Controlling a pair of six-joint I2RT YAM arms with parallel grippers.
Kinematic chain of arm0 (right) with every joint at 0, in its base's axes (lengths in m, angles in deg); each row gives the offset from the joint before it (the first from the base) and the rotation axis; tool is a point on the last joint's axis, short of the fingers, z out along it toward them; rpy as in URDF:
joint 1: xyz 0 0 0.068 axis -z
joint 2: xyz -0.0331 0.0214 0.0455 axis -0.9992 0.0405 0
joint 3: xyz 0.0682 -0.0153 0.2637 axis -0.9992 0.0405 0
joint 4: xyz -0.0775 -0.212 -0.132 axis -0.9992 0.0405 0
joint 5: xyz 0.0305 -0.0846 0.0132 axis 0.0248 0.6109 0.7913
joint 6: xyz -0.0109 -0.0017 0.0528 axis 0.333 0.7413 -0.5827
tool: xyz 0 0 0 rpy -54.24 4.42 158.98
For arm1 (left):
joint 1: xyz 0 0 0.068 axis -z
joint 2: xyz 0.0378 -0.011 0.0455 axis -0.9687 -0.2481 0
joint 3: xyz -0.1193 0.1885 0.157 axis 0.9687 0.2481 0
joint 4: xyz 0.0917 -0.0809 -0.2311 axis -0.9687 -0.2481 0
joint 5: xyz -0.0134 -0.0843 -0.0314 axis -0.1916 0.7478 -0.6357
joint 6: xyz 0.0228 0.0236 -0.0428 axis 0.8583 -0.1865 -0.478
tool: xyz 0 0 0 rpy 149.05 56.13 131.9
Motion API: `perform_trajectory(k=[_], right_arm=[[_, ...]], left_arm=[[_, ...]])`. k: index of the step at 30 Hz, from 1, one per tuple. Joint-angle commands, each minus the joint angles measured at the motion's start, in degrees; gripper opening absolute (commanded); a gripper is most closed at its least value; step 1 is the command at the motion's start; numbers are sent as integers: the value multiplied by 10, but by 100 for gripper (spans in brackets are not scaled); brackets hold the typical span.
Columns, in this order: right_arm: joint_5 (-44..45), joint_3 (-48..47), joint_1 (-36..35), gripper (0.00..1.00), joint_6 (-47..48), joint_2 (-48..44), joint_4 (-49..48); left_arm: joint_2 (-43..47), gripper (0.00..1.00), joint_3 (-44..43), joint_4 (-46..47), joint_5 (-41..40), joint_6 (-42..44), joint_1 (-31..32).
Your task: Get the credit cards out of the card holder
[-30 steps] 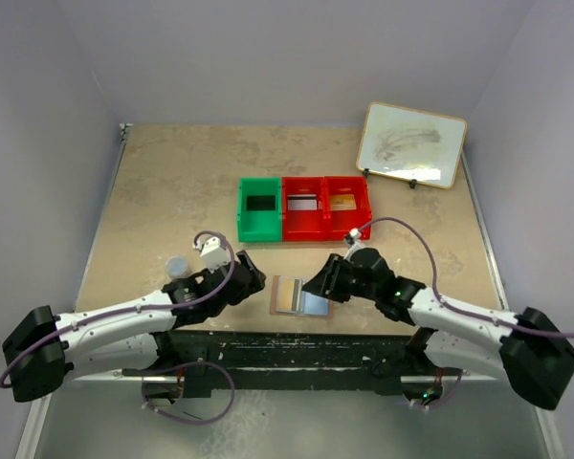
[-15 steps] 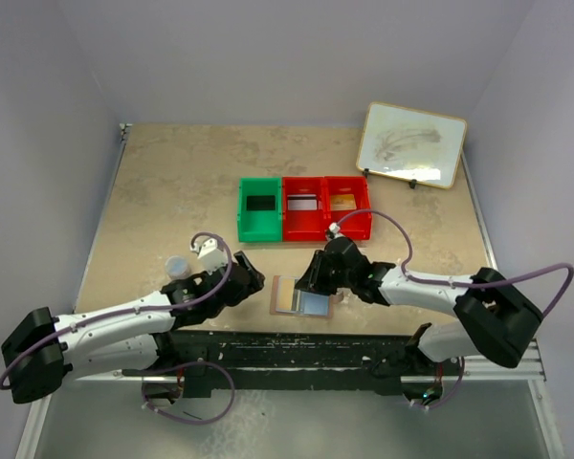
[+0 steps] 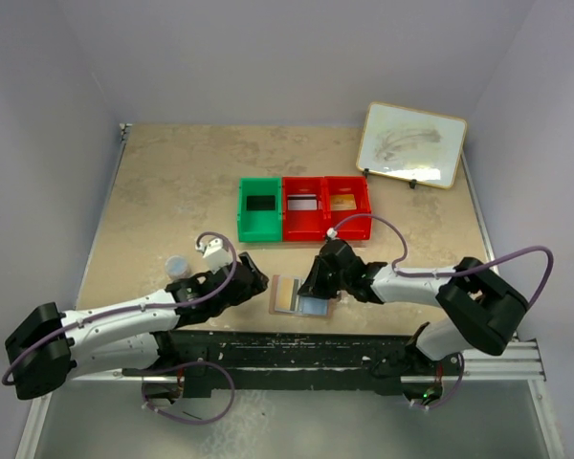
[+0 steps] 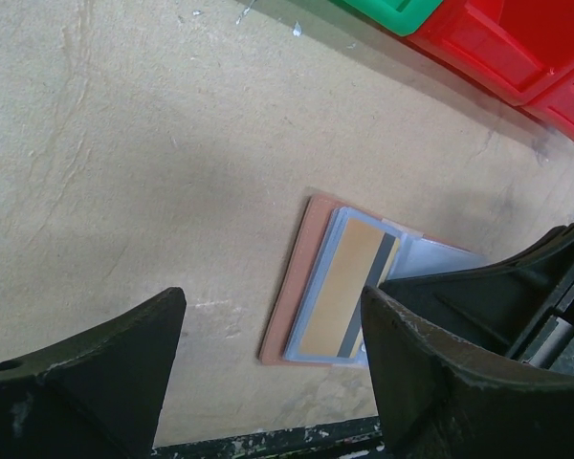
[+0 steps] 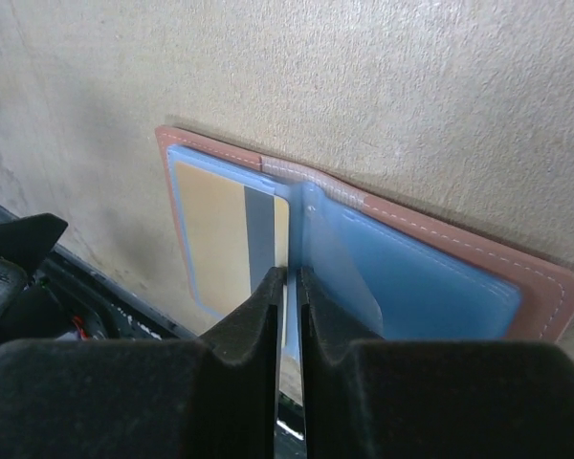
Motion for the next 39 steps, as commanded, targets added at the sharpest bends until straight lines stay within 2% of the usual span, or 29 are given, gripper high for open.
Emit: perform_trajectory(k=[1,5,10,19,32,39], right_arm=[[25,6,-3,12,-1,16,18],[14,22,-3,9,-21,1,30],[10,55,-2,8,-44,-28,-6],[-19,79,-1,9,-68,-3,-77],[-30,134,18,18,-102,-49,-148],[-39,134,20,19,-98,-37,-164]], left_arm=[[-8,71,-24,25,9,13,-4],[-13,71,-25,31,14,16,-4],[-23,71,-25,52,27,26,-5],[-91,67,-45,143,122,92,-4],[-219,45,-112,95,146,149,11],[-241,39,-120,102,155,160,22]])
